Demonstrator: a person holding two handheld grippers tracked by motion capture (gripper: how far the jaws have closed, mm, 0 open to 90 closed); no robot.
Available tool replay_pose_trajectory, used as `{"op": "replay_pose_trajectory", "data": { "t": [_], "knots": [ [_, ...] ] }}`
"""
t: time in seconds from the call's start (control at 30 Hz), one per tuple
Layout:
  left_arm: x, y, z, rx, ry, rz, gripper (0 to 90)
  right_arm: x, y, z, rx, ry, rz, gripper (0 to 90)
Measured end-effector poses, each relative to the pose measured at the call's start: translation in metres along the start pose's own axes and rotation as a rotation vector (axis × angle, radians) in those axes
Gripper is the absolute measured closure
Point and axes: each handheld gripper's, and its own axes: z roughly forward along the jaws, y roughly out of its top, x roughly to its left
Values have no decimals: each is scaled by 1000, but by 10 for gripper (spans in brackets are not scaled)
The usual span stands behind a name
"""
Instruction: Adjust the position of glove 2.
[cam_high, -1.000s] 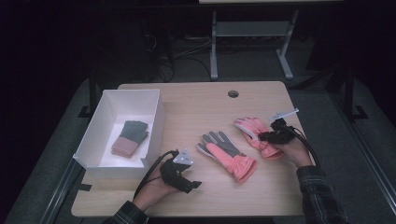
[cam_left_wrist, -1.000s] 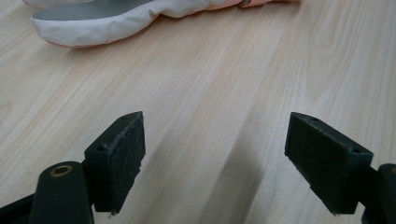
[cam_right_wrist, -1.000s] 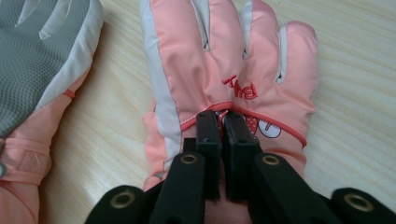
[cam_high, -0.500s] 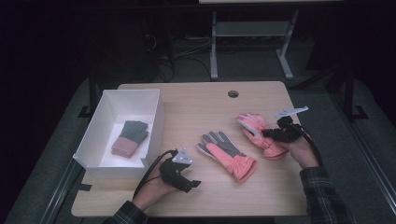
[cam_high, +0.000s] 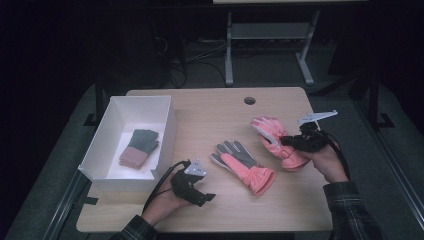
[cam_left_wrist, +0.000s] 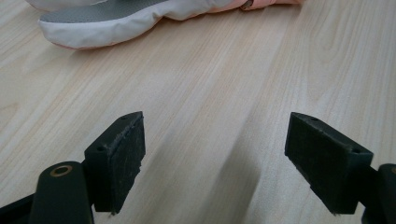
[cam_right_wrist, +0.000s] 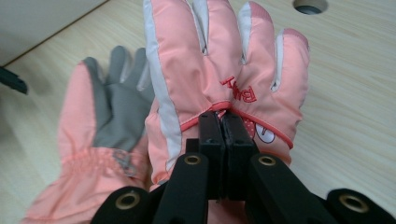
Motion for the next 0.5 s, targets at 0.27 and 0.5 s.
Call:
{"op": "replay_pose_trajectory", "data": {
  "t": [0.27, 0.5],
  "knots": [
    [0, 0, 0, -3, 0, -6, 199, 26, 12, -4, 4, 32, -37, 887],
    [-1, 1, 0, 0, 1, 4, 199, 56, 24, -5, 9, 70, -87, 886]
  ]
}}
